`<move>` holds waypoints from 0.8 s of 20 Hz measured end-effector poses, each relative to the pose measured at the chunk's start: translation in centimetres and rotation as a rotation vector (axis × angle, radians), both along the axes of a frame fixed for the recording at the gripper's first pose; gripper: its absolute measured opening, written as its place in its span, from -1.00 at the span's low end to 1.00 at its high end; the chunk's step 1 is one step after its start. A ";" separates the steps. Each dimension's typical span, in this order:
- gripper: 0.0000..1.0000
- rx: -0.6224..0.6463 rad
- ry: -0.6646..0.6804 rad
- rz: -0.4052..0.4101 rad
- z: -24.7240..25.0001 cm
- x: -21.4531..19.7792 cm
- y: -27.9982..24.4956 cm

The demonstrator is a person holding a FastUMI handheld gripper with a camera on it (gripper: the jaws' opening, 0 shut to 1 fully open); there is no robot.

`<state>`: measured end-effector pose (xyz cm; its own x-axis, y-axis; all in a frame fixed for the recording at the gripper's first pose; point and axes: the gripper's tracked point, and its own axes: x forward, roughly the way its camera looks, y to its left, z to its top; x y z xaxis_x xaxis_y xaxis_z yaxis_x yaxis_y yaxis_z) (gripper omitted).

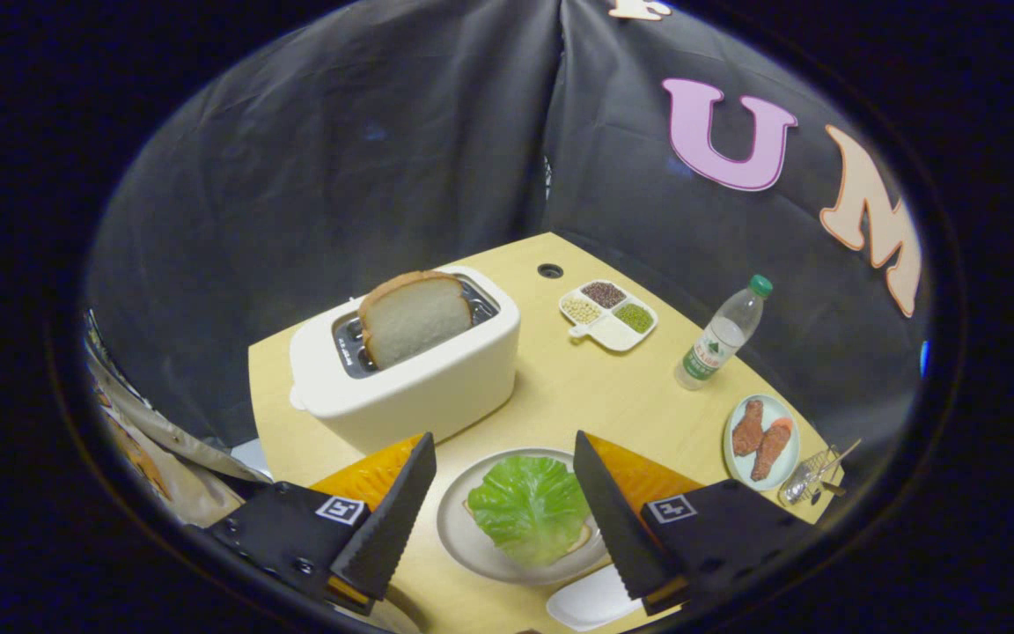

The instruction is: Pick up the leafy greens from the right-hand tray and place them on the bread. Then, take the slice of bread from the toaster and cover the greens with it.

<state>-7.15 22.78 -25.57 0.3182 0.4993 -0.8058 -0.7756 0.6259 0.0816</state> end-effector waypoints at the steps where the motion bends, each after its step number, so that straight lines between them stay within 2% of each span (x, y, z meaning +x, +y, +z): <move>1: 1.00 -0.002 -0.002 0.008 0.4 -0.2 0.6; 8: 1.00 0.051 0.013 0.029 2.7 -0.5 5.6; 16: 1.00 0.094 0.040 0.051 3.2 -0.1 10.7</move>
<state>-7.27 33.52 -22.35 0.2585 0.5885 -0.7660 -0.8014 0.5734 0.1701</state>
